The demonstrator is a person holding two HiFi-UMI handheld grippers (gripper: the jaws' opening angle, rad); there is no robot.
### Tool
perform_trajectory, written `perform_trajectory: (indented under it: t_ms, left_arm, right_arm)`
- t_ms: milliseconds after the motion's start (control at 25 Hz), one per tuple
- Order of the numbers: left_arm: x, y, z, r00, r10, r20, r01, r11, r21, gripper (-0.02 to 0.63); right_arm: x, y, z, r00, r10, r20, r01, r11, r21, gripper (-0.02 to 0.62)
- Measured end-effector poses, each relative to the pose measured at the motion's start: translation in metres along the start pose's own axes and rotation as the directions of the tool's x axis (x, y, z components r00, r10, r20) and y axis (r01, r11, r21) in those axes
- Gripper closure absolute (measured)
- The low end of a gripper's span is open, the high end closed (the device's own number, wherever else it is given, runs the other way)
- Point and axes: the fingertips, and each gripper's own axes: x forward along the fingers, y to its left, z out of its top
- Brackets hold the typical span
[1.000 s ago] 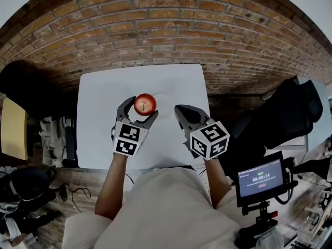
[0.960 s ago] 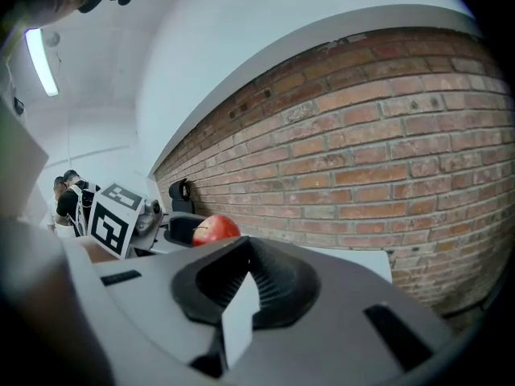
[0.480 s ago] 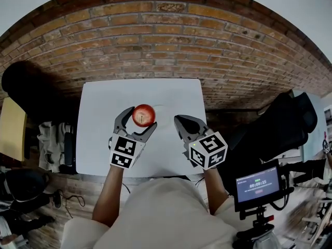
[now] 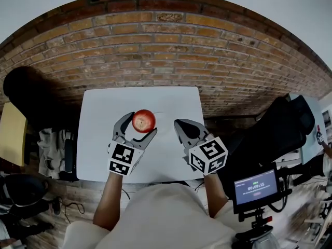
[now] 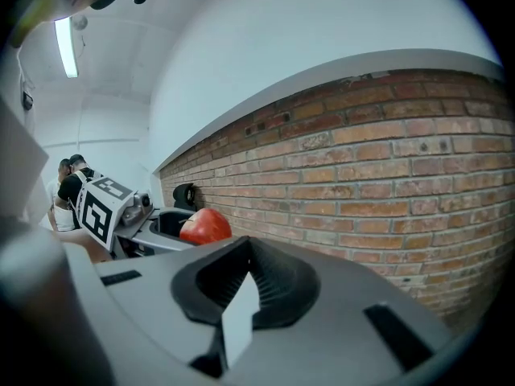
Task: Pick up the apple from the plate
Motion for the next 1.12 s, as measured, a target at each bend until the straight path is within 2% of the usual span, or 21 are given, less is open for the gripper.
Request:
perform_trajectory:
  t_ms: [480,1120]
  left_arm:
    - [-0.012,-0.005,0.027,0.998,-0.020,0.066,0.017,0.998,0.057,0.220]
    - [-0.010,-0.018,0.034,0.994,-0.062,0.095,0.054,0.995,0.083,0.219]
  right_arm:
    - [-0.008,0.001,0.022,0.997,-0.032,0.064,0.035,0.998,-0.050,0.592]
    - [-0.011,0.000,0.022,0.998,-0.047,0.042,0.051,0.994,-0.097,0.594]
